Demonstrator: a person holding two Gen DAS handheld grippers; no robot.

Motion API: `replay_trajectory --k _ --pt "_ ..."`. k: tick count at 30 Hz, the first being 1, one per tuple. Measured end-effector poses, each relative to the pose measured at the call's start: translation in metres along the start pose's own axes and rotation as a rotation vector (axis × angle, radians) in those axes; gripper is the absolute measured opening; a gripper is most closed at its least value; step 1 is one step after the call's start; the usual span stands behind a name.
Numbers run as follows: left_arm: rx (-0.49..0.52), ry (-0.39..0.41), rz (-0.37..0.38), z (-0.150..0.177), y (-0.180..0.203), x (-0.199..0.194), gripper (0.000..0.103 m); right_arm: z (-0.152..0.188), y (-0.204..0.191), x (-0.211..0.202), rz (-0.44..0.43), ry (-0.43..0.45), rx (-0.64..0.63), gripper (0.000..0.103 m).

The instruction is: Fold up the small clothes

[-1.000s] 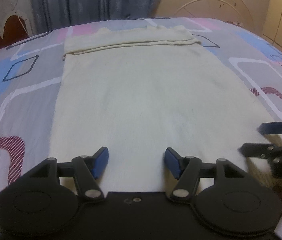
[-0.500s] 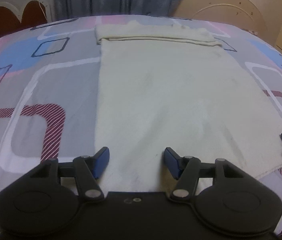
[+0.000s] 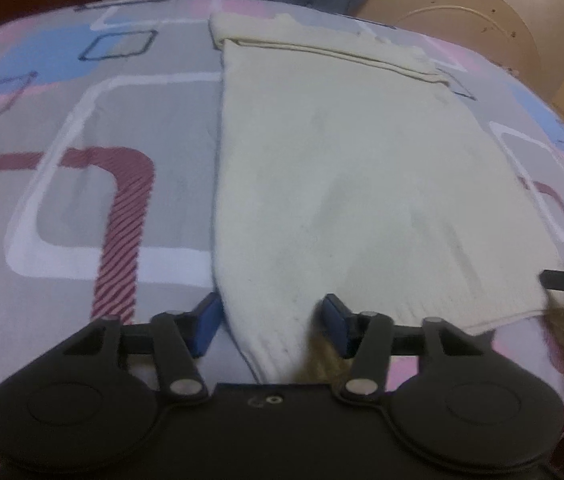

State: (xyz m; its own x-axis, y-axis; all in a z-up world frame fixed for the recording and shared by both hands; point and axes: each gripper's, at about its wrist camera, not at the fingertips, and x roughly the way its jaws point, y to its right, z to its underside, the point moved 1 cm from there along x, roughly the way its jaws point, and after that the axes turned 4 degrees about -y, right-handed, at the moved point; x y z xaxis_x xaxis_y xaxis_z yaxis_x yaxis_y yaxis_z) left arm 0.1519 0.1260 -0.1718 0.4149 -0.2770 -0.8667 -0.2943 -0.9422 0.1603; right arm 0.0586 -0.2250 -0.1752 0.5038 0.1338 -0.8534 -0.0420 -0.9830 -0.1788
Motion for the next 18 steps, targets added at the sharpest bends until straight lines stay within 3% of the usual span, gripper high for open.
replay_trajectory --k 7,8,9,14,18 --pt "-0.064 -0.024 0.109 -0.010 -0.013 0.005 0.007 -0.006 0.000 0.001 -0.050 -0.039 0.008 0.036" --pt "-0.063 -0.021 0.119 -0.012 -0.012 0.004 0.007 -0.007 0.001 0.000 -0.063 -0.043 0.015 0.026" --pt "-0.060 -0.015 0.131 -0.014 -0.011 0.004 0.006 -0.009 0.003 -0.001 -0.091 -0.047 0.034 0.008" --pt "-0.037 0.037 0.189 -0.034 -0.004 -0.003 0.006 -0.020 0.005 -0.004 -0.202 -0.029 0.089 0.006" --pt "-0.045 0.128 0.217 -0.061 -0.003 -0.010 0.006 -0.042 0.011 -0.013 -0.262 0.037 0.134 0.006"
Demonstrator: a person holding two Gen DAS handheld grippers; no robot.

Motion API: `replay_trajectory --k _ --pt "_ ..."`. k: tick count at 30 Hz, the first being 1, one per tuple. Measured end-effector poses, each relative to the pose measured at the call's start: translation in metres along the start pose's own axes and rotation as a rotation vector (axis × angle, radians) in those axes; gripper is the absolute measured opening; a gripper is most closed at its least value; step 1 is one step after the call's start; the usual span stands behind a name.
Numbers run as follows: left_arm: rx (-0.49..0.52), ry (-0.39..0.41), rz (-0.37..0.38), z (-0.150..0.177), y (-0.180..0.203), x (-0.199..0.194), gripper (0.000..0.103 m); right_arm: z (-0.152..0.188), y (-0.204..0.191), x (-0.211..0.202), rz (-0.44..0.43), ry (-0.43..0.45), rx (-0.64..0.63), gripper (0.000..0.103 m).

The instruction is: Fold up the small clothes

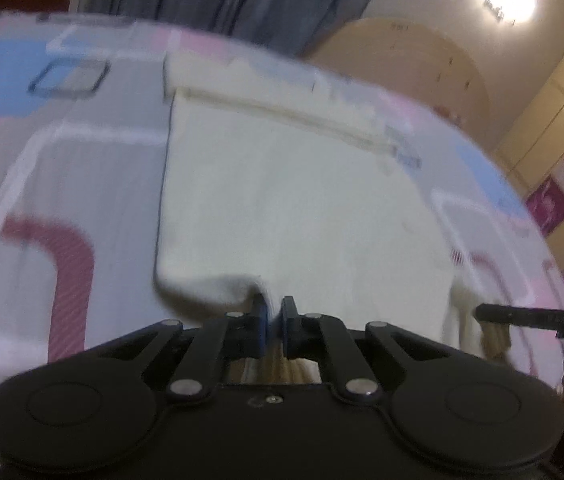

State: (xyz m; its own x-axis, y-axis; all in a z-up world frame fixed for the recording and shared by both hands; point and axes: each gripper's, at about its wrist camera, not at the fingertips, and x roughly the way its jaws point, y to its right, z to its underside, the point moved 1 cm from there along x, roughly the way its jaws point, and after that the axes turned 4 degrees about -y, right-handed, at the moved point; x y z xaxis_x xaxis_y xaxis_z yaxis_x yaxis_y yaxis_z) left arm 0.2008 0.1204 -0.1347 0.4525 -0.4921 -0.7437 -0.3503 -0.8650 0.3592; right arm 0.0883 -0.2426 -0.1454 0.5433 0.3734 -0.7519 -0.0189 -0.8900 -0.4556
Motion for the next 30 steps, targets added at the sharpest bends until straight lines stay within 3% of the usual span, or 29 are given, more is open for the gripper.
replay_trajectory --k 9,15,23,30 --pt "-0.018 0.185 0.027 -0.086 0.004 0.028 0.006 -0.100 0.011 0.010 -0.050 0.161 0.043 0.006" --pt "-0.083 0.240 0.024 -0.139 -0.013 0.074 0.005 -0.161 0.032 0.048 -0.071 0.225 0.100 0.006" --pt "-0.191 0.251 0.004 -0.198 -0.050 0.130 0.005 -0.233 0.072 0.105 -0.094 0.248 0.197 0.006" --pt "-0.281 0.208 -0.037 -0.239 -0.075 0.168 0.007 -0.275 0.110 0.147 -0.124 0.203 0.315 0.006"
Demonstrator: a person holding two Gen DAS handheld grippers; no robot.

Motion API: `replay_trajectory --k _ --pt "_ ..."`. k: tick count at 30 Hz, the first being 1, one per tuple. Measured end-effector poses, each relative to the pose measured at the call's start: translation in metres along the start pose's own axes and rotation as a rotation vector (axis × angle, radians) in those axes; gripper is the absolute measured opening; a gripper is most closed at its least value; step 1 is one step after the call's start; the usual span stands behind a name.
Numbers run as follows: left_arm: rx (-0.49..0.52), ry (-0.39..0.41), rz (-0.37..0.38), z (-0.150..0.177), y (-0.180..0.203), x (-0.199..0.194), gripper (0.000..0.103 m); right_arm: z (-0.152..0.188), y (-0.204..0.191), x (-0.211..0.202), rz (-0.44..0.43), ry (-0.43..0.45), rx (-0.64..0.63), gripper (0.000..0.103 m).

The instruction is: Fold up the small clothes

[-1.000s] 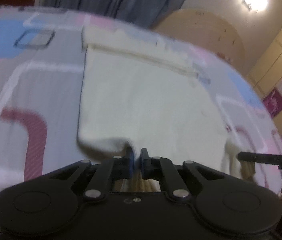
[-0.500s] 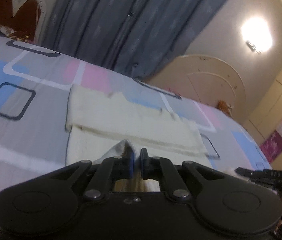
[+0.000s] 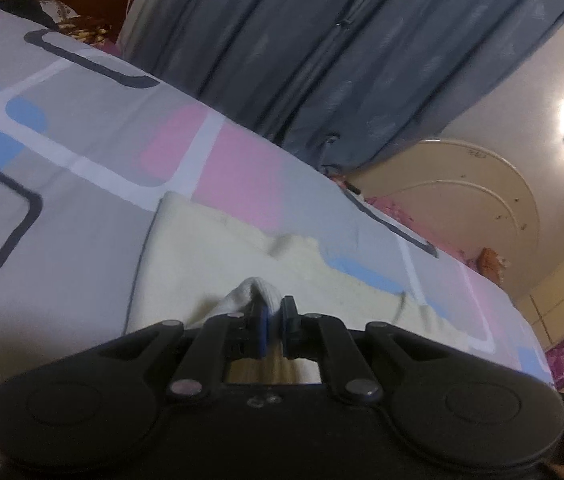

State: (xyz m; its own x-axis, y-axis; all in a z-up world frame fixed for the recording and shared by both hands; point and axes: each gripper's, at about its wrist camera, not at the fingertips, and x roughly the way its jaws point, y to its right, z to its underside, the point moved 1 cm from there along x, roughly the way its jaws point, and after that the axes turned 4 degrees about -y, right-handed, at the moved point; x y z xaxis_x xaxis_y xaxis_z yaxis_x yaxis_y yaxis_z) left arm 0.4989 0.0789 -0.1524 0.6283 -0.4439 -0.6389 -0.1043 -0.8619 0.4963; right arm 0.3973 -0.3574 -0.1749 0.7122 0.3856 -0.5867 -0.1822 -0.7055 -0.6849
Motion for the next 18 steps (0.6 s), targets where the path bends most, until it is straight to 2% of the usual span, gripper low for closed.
replay_trajectory --k 2,5,6,7,8,10,12,13,18 --pt "0.012 -0.006 -0.026 -0.005 0.001 0.009 0.014 -0.005 0.005 0.009 0.011 0.006 0.009 0.007" --pt "-0.002 -0.007 -0.049 -0.013 0.000 0.013 0.043 -0.013 0.009 0.016 0.029 0.008 0.010 0.007" --pt "0.000 0.006 -0.055 -0.017 0.001 0.011 0.060 -0.015 0.010 0.016 0.036 0.011 0.003 0.007" --pt "0.010 0.033 -0.056 -0.019 0.001 0.006 0.069 -0.017 0.010 0.015 0.043 0.015 -0.007 0.007" --pt "0.026 0.052 -0.056 -0.023 0.003 0.003 0.071 -0.018 0.009 0.014 0.045 0.019 -0.015 0.010" --pt "0.057 0.054 -0.052 -0.027 0.004 0.001 0.071 -0.018 0.007 0.010 0.051 0.041 -0.036 0.024" --pt "0.097 0.035 -0.053 -0.026 0.004 0.001 0.071 -0.022 0.005 0.004 0.076 0.084 -0.072 0.073" --pt "0.122 0.027 -0.052 -0.025 0.004 0.001 0.071 -0.022 0.003 0.001 0.083 0.104 -0.094 0.079" --pt "0.222 -0.015 -0.062 -0.017 0.007 0.013 0.069 -0.022 -0.013 0.007 0.109 0.082 -0.241 0.079"
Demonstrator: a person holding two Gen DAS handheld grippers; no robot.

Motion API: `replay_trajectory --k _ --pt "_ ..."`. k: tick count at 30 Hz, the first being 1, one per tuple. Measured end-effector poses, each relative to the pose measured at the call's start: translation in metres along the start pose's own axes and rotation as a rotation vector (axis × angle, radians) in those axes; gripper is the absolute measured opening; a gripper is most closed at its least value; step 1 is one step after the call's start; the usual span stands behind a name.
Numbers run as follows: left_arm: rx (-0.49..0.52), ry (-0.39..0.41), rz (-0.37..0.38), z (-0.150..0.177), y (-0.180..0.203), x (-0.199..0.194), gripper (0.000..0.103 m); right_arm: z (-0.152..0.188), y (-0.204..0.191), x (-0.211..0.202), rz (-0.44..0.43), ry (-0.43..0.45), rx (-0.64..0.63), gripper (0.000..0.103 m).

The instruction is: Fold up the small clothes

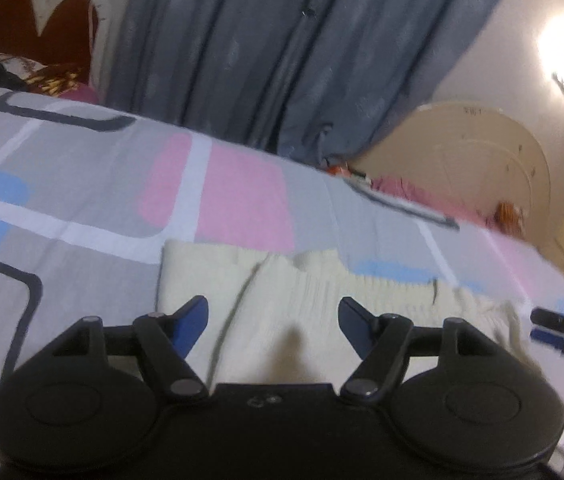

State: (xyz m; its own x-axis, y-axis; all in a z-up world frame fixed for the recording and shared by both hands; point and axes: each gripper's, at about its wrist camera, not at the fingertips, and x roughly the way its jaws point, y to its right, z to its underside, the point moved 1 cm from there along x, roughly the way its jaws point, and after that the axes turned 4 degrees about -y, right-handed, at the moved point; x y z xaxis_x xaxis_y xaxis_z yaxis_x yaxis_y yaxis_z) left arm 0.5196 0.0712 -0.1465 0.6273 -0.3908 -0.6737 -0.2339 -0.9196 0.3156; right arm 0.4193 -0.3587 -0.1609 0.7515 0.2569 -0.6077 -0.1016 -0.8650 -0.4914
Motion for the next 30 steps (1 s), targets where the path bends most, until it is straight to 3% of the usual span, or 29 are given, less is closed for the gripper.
replay_trajectory --k 8,9,10,11,12,15,16,17,21,23,27,30 --pt "0.088 -0.065 -0.039 -0.004 0.005 0.033 0.048 0.008 -0.023 0.025 0.122 -0.027 -0.242 0.079" --pt "0.090 -0.064 -0.038 -0.004 0.005 0.033 0.042 0.009 -0.023 0.029 0.125 -0.037 -0.256 0.072" --pt "0.094 -0.063 -0.036 -0.003 0.005 0.033 0.028 0.008 -0.023 0.033 0.115 -0.054 -0.267 0.061" --pt "0.098 -0.066 -0.033 -0.003 0.004 0.035 0.020 0.009 -0.024 0.038 0.100 -0.084 -0.276 0.035" --pt "0.100 -0.070 -0.026 -0.003 0.004 0.035 0.009 0.011 -0.025 0.042 0.104 -0.107 -0.287 0.026" --pt "0.122 -0.058 -0.017 -0.001 0.006 0.032 0.004 0.013 -0.027 0.046 0.104 -0.118 -0.306 0.018" --pt "0.120 -0.047 -0.009 -0.001 0.006 0.030 0.003 0.012 -0.027 0.046 0.095 -0.119 -0.303 0.008" --pt "0.111 -0.015 -0.004 -0.001 0.006 0.024 0.003 0.011 -0.027 0.044 0.084 -0.109 -0.298 0.006" --pt "0.061 0.111 0.003 -0.008 0.003 0.004 0.002 0.003 -0.041 0.026 0.059 0.013 -0.316 0.006" --pt "0.055 0.138 -0.010 -0.011 0.003 0.004 0.002 -0.004 -0.048 0.028 0.059 0.032 -0.327 0.006" --pt "0.011 0.110 -0.047 -0.011 -0.003 0.022 0.002 -0.012 -0.047 0.049 0.079 0.022 -0.305 0.006" --pt "0.012 0.056 -0.096 -0.002 -0.009 0.038 0.003 -0.010 -0.040 0.070 0.110 -0.043 -0.305 0.006"
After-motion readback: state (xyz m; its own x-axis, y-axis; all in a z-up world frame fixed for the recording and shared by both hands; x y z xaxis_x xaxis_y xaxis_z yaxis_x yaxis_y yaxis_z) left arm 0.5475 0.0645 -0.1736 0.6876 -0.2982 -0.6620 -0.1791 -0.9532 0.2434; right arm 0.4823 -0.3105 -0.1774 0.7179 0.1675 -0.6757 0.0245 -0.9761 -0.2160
